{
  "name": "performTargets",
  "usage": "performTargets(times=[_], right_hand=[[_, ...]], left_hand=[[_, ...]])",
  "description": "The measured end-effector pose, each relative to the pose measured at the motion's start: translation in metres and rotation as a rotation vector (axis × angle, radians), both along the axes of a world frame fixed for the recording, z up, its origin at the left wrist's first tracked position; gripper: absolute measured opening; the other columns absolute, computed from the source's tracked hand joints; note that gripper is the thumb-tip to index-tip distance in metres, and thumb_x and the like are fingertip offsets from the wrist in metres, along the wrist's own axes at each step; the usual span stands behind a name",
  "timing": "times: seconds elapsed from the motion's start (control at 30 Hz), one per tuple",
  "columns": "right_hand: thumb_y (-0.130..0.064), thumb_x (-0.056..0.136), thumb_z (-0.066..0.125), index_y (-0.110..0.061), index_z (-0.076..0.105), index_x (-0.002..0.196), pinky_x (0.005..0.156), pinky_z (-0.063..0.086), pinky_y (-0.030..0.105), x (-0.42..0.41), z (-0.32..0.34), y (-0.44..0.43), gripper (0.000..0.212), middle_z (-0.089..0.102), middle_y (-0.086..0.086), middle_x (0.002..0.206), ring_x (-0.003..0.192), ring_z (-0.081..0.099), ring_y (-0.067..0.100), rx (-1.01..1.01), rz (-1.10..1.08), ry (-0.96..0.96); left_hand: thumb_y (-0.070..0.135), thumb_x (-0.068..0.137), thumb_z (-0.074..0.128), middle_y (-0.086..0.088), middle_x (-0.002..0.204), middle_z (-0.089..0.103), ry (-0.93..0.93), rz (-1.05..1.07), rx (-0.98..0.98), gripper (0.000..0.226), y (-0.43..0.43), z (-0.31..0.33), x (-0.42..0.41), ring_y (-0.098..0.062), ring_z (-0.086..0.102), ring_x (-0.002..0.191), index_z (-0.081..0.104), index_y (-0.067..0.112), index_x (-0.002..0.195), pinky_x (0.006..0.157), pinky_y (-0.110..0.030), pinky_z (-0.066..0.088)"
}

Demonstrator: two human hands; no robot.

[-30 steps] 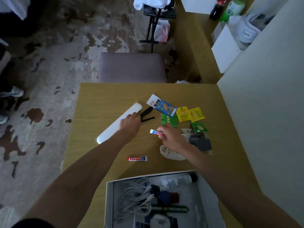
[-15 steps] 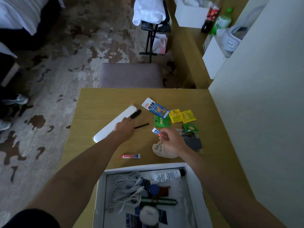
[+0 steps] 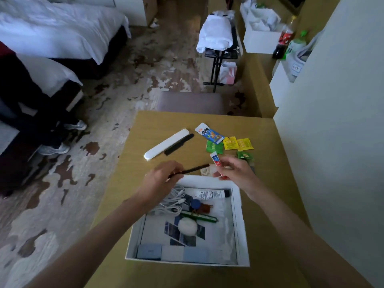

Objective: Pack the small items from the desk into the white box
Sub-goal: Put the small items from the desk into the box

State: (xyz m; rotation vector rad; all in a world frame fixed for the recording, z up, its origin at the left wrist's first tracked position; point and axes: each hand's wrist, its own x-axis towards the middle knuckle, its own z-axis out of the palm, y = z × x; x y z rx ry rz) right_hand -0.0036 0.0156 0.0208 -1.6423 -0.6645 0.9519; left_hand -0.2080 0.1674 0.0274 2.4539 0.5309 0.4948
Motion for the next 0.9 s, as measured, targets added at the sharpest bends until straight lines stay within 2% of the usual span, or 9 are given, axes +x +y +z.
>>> performTargets(times=[0.17,0.27,0.43,0.5,0.57,0.63,0.73,0.83,0.9], right_hand=[[-0.012,0.094,0.059,-0.029,0.064,0.097,0.076,0.058,0.025,-0.018,0.002,-0.025,0.017,0.07,-0.002,0.099,0.087,0.072,0.011,-0.095,0.125,-0.06],[-0.012,0.094,0.058,-0.022,0.064,0.099,0.08,0.055,0.028,-0.03,-0.002,-0.038,0.013,0.07,-0.001,0.096,0.089,0.072,0.011,-0.173,0.188,-0.155],[-0.011,0.094,0.057,-0.012,0.063,0.108,0.088,0.051,0.036,-0.058,-0.022,-0.046,0.016,0.067,0.002,0.104,0.094,0.068,0.017,-0.357,0.339,-0.353],[-0.011,0.095,0.057,-0.013,0.062,0.114,0.08,0.053,0.026,-0.068,-0.029,-0.048,0.02,0.064,-0.003,0.1,0.091,0.065,0.013,-0.393,0.393,-0.391],[-0.009,0.094,0.057,-0.012,0.061,0.114,0.072,0.047,0.016,-0.078,-0.036,-0.05,0.021,0.062,-0.004,0.098,0.089,0.063,0.01,-0.426,0.421,-0.422],[-0.01,0.092,0.058,-0.013,0.063,0.113,0.075,0.048,0.021,-0.086,-0.043,-0.051,0.022,0.065,0.001,0.103,0.092,0.063,0.014,-0.479,0.42,-0.463],[-0.016,0.091,0.06,-0.015,0.063,0.114,0.082,0.049,0.029,-0.093,-0.051,-0.05,0.023,0.066,0.004,0.111,0.097,0.062,0.017,-0.54,0.443,-0.556],[-0.02,0.09,0.061,-0.016,0.064,0.11,0.078,0.048,0.027,-0.1,-0.062,-0.048,0.021,0.066,0.005,0.109,0.093,0.061,0.017,-0.539,0.5,-0.644],[-0.021,0.089,0.061,-0.016,0.066,0.107,0.078,0.053,0.032,-0.104,-0.068,-0.046,0.019,0.067,0.005,0.104,0.089,0.063,0.019,-0.534,0.515,-0.699]], left_hand=[[0.022,0.093,0.054,0.001,0.104,0.066,0.108,-0.202,0.067,0.021,-0.049,-0.02,-0.039,-0.013,0.058,0.096,0.064,0.016,0.11,0.083,-0.021,0.045],[0.023,0.093,0.051,-0.001,0.107,0.063,0.234,-0.273,0.09,0.023,-0.056,-0.045,-0.049,-0.017,0.059,0.098,0.063,0.016,0.111,0.082,-0.029,0.048],[0.027,0.091,0.051,0.001,0.114,0.059,0.436,-0.358,0.129,0.022,-0.055,-0.078,-0.052,-0.017,0.055,0.105,0.063,0.021,0.108,0.085,-0.032,0.047],[0.028,0.089,0.052,0.0,0.114,0.06,0.467,-0.364,0.159,0.022,-0.055,-0.086,-0.052,-0.018,0.056,0.105,0.062,0.021,0.108,0.083,-0.032,0.045],[0.027,0.088,0.053,-0.001,0.112,0.061,0.495,-0.383,0.174,0.022,-0.056,-0.09,-0.053,-0.019,0.055,0.105,0.061,0.02,0.107,0.083,-0.032,0.043],[0.027,0.088,0.054,0.0,0.111,0.062,0.469,-0.38,0.143,0.021,-0.056,-0.092,-0.055,-0.017,0.056,0.103,0.062,0.02,0.106,0.082,-0.029,0.043],[0.028,0.091,0.055,0.002,0.106,0.065,0.336,-0.297,0.006,0.017,-0.048,-0.083,-0.057,-0.012,0.059,0.094,0.064,0.02,0.103,0.079,-0.025,0.046],[0.023,0.091,0.055,0.003,0.093,0.066,0.212,-0.251,-0.057,0.013,-0.034,-0.071,-0.065,-0.008,0.057,0.08,0.066,0.018,0.095,0.07,-0.021,0.044],[0.021,0.091,0.056,0.004,0.09,0.065,0.192,-0.216,-0.085,0.012,-0.024,-0.063,-0.069,-0.006,0.056,0.077,0.067,0.019,0.094,0.067,-0.019,0.044]])
